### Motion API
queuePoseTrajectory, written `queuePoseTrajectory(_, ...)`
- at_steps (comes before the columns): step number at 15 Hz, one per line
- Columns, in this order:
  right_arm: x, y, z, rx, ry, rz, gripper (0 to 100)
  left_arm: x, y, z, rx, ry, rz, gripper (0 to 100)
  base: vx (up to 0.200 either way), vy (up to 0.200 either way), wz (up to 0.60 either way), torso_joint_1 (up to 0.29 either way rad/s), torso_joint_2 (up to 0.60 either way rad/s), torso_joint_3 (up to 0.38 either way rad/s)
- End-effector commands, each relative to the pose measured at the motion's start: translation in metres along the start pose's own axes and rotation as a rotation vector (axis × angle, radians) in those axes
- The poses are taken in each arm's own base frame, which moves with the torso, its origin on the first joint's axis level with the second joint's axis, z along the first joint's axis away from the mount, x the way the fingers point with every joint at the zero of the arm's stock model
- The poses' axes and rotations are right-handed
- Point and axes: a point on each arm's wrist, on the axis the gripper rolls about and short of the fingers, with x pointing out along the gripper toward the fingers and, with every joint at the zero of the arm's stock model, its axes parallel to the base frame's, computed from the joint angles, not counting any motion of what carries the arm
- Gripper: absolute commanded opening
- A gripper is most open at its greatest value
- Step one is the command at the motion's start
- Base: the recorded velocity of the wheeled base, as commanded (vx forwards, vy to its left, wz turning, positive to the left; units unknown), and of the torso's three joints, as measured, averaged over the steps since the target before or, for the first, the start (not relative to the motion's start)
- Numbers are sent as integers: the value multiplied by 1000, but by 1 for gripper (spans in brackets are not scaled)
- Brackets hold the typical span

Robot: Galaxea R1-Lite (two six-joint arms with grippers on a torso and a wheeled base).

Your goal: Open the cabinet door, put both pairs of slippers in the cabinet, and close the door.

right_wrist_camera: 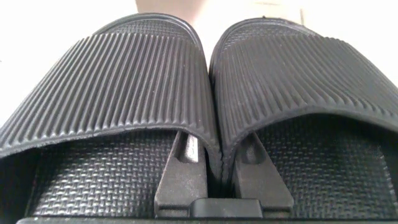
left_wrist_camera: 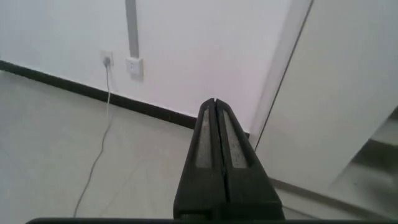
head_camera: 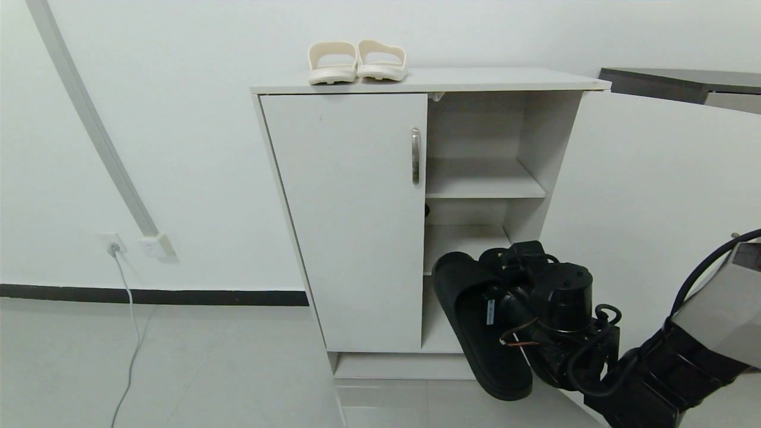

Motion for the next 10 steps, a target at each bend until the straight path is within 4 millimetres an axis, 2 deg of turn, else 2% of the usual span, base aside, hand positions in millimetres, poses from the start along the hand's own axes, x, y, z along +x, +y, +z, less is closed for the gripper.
queuePoseTrajectory(1,-1,1,0,0,-1,3,0,-4,2,-26,-1,-17,23,0,0,0,0,0,0,0)
queuePoseTrajectory(3,-1,1,-1,-4,3,4,0,0,1,-38,22,4,-35,0,0,0,0,0,0,0)
queuePoseTrajectory(7,-2,1,-1,-6,3,7,0,-2,-4,-47,83,94,-286,0,0,0,0,0,0,0)
queuePoseTrajectory(9,-2,1,-1,-7,3,7,0,-3,-3,-48,120,72,-368,0,0,0,0,0,0,0)
queuePoseTrajectory(10,-2,1,-1,-7,3,7,0,-8,-1,-49,107,4,-383,0,0,0,0,0,0,0)
